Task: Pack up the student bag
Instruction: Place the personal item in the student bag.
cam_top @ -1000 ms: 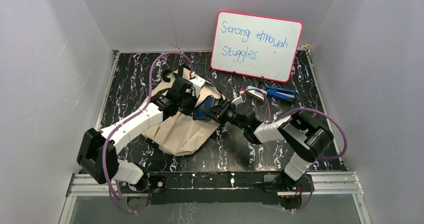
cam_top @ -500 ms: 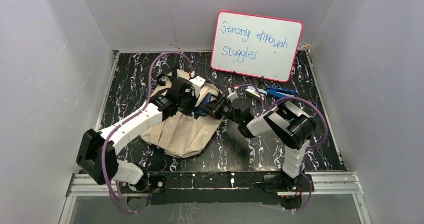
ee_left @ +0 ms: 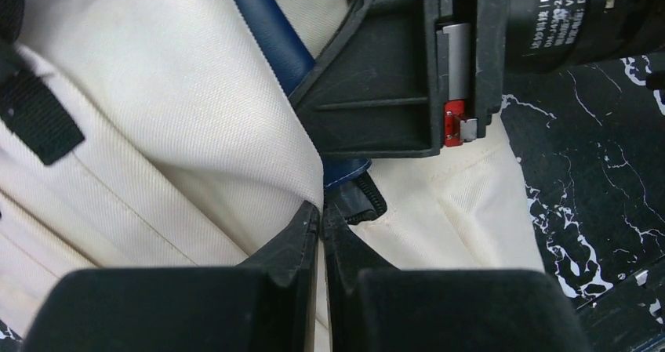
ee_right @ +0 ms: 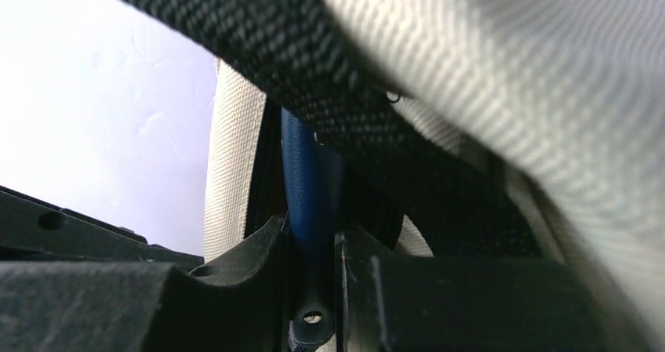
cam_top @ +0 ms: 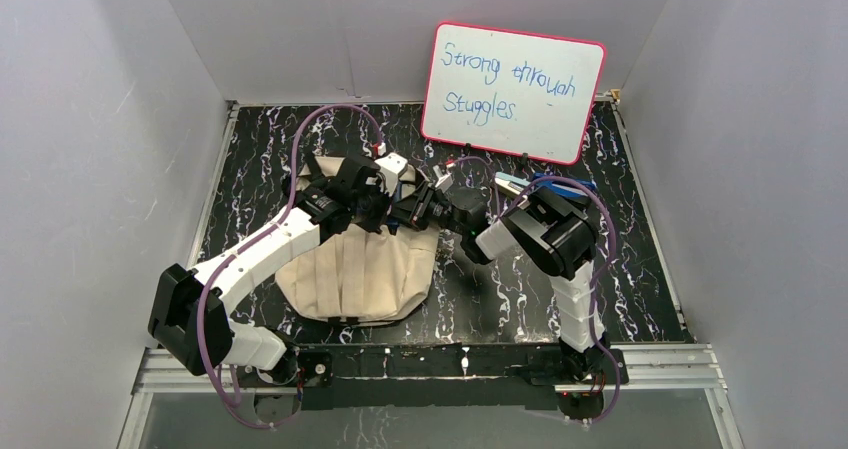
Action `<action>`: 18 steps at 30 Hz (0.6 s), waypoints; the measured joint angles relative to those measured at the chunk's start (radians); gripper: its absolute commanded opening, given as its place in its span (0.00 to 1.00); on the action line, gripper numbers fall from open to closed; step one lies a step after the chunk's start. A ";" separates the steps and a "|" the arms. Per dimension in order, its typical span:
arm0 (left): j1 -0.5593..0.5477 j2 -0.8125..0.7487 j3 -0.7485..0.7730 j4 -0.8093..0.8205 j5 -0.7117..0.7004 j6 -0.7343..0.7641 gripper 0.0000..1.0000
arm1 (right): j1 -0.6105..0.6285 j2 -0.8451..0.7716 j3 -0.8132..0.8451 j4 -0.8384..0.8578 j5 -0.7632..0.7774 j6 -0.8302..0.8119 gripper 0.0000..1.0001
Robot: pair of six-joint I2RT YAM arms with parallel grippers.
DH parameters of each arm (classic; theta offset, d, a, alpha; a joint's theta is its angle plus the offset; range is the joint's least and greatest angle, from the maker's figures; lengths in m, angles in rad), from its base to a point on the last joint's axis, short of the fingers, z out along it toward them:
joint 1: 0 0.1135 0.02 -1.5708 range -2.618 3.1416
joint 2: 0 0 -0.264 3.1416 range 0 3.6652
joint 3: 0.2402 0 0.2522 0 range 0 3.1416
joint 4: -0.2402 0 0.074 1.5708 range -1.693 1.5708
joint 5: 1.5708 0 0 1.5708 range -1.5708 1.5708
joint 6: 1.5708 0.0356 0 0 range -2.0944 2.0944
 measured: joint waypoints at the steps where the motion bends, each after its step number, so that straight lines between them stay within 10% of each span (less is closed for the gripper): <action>1: 0.001 0.000 0.000 -0.004 0.003 0.002 0.00 | 0.000 0.013 0.015 0.004 -0.019 0.000 0.00; 18: -0.013 0.000 -0.003 -0.035 -0.006 -0.013 0.00 | 0.009 -0.092 0.026 -0.224 -0.135 -0.134 0.00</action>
